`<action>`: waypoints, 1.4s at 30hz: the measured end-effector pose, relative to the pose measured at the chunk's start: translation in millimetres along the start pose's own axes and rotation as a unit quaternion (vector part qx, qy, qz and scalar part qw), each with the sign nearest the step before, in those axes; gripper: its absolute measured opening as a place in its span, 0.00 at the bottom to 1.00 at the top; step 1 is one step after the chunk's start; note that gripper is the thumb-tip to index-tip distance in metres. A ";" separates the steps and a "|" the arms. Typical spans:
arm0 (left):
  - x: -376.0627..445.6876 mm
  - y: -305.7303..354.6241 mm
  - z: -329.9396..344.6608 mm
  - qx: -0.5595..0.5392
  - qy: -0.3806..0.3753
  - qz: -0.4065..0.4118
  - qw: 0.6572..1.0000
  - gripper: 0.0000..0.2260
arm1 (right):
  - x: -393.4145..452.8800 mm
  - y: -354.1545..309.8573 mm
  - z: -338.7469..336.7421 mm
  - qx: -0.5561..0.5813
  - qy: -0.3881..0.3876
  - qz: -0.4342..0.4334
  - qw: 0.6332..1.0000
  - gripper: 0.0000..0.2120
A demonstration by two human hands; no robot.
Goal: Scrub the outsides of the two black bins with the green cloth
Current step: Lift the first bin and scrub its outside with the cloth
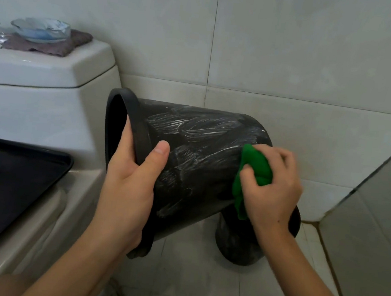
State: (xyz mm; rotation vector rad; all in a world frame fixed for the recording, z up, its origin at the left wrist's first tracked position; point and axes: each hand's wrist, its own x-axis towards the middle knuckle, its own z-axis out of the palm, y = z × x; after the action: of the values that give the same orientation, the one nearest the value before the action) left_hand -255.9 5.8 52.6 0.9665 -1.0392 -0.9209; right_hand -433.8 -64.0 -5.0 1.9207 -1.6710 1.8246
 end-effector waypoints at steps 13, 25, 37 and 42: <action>3.8 -8.1 1.8 0.012 -0.004 0.015 1.000 0.24 | -48.5 -65.6 7.3 0.083 -0.060 -0.184 0.978 0.15; 3.7 5.6 -11.2 -0.009 0.019 -0.014 1.000 0.16 | 26.4 33.5 -9.5 -0.051 0.022 0.116 0.992 0.23; 5.9 -11.5 7.8 0.028 0.005 0.043 0.999 0.28 | -53.4 -68.1 17.1 0.084 -0.059 -0.131 0.986 0.16; 4.1 -9.7 -0.6 0.012 0.022 0.013 1.000 0.20 | -57.9 -59.1 14.3 0.089 -0.080 -0.255 0.959 0.14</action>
State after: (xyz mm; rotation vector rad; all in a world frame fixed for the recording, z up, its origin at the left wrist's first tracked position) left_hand -255.7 -0.8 44.4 0.9857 -1.0258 -0.8644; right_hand -370.3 -9.9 -14.8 2.3414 -0.9219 1.6876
